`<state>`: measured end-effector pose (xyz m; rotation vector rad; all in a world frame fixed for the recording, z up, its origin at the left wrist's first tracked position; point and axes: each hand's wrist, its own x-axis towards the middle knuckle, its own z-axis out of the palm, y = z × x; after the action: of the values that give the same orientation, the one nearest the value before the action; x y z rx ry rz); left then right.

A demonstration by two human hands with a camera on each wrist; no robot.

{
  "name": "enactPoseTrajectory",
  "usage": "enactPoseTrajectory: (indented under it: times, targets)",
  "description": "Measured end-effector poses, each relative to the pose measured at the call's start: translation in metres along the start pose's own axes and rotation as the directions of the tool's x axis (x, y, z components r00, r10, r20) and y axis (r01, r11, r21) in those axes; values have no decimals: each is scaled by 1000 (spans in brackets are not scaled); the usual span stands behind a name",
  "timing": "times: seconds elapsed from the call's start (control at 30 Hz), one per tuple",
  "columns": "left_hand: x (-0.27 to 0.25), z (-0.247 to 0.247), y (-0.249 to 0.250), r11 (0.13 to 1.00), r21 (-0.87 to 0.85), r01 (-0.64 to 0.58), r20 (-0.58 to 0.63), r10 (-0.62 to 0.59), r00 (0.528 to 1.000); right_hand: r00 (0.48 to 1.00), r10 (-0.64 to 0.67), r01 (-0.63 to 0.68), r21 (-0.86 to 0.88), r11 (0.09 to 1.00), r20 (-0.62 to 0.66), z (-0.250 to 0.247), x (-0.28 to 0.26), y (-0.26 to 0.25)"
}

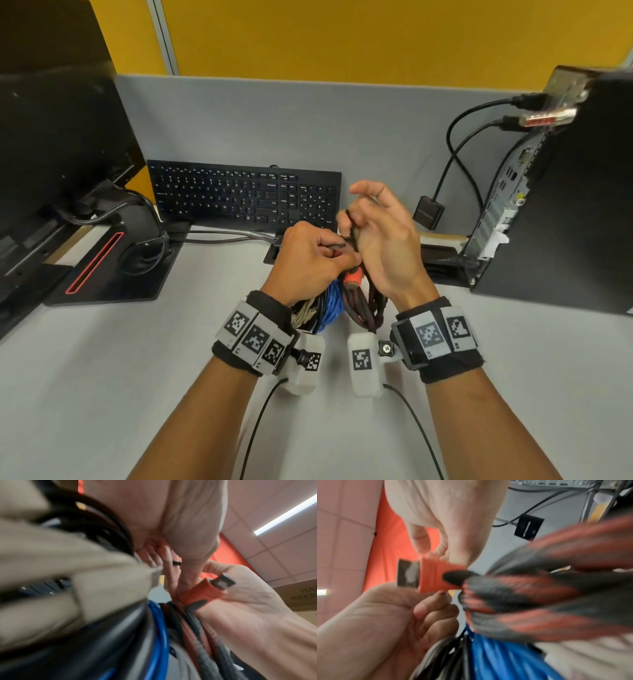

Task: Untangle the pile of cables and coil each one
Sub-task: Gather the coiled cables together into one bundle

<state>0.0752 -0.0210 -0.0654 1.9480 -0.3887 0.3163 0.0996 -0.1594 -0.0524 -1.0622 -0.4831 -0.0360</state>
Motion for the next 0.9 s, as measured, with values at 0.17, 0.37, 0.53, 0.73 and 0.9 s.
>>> enactPoseTrajectory:
  times: [0.17,0.37,0.53,0.73,0.9]
  targets:
    - [4,-9,-9,1000,-15,-20,-166,17,986,996,80,-92,-521,848,-47,-12,1,11]
    - [5,-12,-12,998,28,-50,-138,54,989,999,6,-25,-522,853,-39,-13,1,15]
    - [10,-38,-13,979,-198,50,-101,-71,992,982,15,-66,-267,961,-188,-20,5,5]
    - [6,-51,-10,968,-249,-23,-74,5,997,994,20,-59,-380,923,-106,-18,5,1]
    - [7,-48,-13,991,-123,-46,-111,32,993,995,12,-63,-560,826,-95,-12,4,3]
